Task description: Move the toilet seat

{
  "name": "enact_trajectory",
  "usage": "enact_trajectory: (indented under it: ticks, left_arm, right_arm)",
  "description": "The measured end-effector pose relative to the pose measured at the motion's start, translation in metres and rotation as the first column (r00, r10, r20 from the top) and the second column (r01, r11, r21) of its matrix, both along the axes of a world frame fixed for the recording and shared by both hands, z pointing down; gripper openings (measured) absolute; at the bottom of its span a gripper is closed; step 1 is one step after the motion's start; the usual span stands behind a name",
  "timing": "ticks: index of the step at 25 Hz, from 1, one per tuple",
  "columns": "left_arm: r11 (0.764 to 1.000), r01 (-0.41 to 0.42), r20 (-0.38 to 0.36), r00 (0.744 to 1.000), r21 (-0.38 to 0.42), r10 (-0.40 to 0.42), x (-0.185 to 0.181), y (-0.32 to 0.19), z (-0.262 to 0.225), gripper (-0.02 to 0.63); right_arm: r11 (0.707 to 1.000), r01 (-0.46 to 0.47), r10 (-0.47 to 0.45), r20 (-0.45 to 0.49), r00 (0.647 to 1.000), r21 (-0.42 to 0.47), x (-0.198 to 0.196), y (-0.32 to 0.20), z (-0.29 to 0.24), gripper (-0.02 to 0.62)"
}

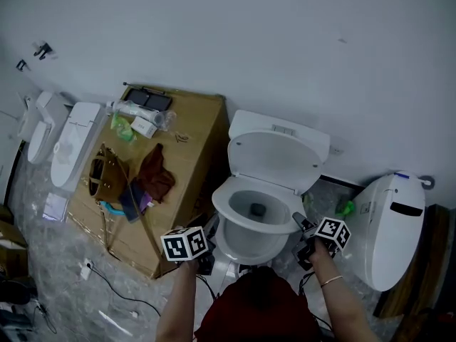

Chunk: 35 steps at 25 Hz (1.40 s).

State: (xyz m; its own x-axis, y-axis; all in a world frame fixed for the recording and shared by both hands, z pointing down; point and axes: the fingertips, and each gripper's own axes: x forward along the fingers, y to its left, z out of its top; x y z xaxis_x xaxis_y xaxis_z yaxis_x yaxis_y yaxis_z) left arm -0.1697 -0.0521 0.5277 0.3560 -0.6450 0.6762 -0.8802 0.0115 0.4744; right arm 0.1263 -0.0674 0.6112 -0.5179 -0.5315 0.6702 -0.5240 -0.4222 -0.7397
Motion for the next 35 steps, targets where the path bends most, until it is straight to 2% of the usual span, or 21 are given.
enact_trajectory:
  ticks: [3,9,15,20,23,25,29,32,35]
  left_arm:
    - [0.998,-0.055,0.045,0.997,-0.005,0.055,0.011,0.001,0.007,0.129]
    - [0.993,-0.111,0.08,0.991,0.047,0.107,0.036,-0.027,0.0,0.091]
    - [0.983,-0.162,0.149,0.978,0.081,0.148,0.043,-0.048,-0.01,0.071]
    - [0.984,-0.15,0.128,0.982,0.097,0.137,0.048,-0.066,-0.019,0.071]
    - [0.984,-0.144,0.112,0.985,0.108,0.132,0.05,-0.077,-0.024,0.071]
    - [0.983,-0.144,0.104,0.986,0.114,0.133,0.051,-0.085,-0.027,0.071]
    - [0.982,-0.14,0.09,0.987,0.125,0.13,0.054,-0.098,-0.032,0.071]
    - [0.98,-0.147,0.113,0.985,0.136,0.132,0.056,-0.108,-0.034,0.071]
    - [0.978,-0.145,0.135,0.983,0.147,0.126,0.057,-0.117,-0.037,0.071]
  right_arm:
    - [1.0,-0.007,0.007,0.0,1.0,0.012,0.002,-0.008,-0.005,0.316]
    - [0.999,-0.044,0.044,0.023,0.999,0.018,0.004,-0.015,-0.01,0.316]
    - [0.994,-0.09,0.083,0.102,0.991,0.063,0.007,-0.026,-0.025,0.316]
    - [0.981,-0.125,0.093,0.206,0.974,0.148,0.012,-0.033,-0.048,0.316]
    - [0.964,-0.155,0.091,0.278,0.956,0.218,0.014,-0.037,-0.063,0.316]
    - [0.952,-0.153,0.072,0.292,0.954,0.266,0.014,-0.039,-0.073,0.316]
    - [0.924,-0.073,-0.014,0.224,0.975,0.375,0.012,-0.043,-0.092,0.316]
    - [0.883,0.045,-0.083,0.062,0.995,0.467,0.013,-0.046,-0.108,0.314]
    - [0.85,0.088,-0.105,0.003,0.995,0.519,0.004,-0.052,-0.125,0.275]
